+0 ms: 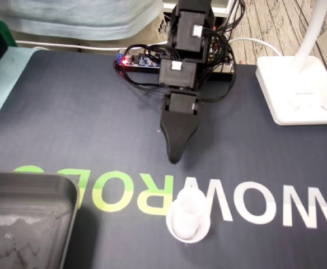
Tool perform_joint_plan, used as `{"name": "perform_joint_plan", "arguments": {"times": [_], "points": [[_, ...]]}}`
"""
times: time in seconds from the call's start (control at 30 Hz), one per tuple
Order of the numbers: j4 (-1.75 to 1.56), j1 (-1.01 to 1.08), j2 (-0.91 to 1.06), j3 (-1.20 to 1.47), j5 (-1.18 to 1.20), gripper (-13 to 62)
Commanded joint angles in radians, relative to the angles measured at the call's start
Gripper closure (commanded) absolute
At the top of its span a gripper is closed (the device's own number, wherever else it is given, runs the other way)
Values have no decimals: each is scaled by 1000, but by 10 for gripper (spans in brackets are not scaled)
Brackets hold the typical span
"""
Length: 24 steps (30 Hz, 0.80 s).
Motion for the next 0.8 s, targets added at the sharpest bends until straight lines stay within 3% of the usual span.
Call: {"name": "perform_joint_plan", "arguments": {"times": [0.0,0.77], "points": [[-3,0,77,44,0,151],[-11,2,77,44,2,156]]}}
